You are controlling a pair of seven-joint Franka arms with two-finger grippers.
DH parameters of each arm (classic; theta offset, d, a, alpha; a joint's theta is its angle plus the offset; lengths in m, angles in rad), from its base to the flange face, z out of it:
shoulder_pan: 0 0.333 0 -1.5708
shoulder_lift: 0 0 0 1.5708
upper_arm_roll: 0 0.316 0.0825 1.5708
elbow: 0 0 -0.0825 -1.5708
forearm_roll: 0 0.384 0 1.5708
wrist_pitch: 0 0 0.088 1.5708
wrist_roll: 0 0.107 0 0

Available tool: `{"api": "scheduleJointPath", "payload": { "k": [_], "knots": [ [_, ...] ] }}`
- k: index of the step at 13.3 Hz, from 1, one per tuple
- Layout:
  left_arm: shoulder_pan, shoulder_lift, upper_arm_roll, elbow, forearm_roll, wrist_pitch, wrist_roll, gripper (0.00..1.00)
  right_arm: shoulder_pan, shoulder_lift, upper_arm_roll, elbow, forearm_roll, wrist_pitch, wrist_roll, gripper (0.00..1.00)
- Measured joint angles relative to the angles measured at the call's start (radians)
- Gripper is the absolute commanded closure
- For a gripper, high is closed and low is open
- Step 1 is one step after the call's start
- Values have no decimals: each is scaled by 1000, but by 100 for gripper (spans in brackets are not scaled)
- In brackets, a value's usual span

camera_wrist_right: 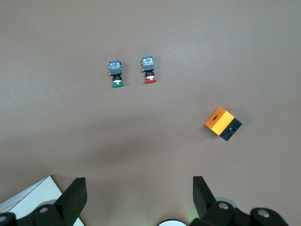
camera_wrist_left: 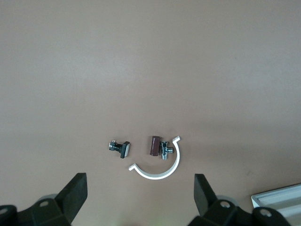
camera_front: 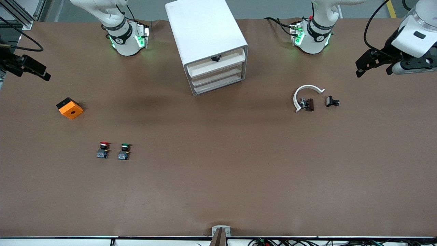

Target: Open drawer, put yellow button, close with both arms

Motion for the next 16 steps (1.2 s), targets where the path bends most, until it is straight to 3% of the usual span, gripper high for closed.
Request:
{"api": "scheduleJointPath", "payload": {
  "k": [7,16],
  "knots": [
    [4,13,6,79,0,-28,32,0,0,0,-1,-1,-1,0,-66,0],
    [4,54,6,106,0,-55,32,0,15,-1,11,1,-43,6,-126,0]
  ]
}}
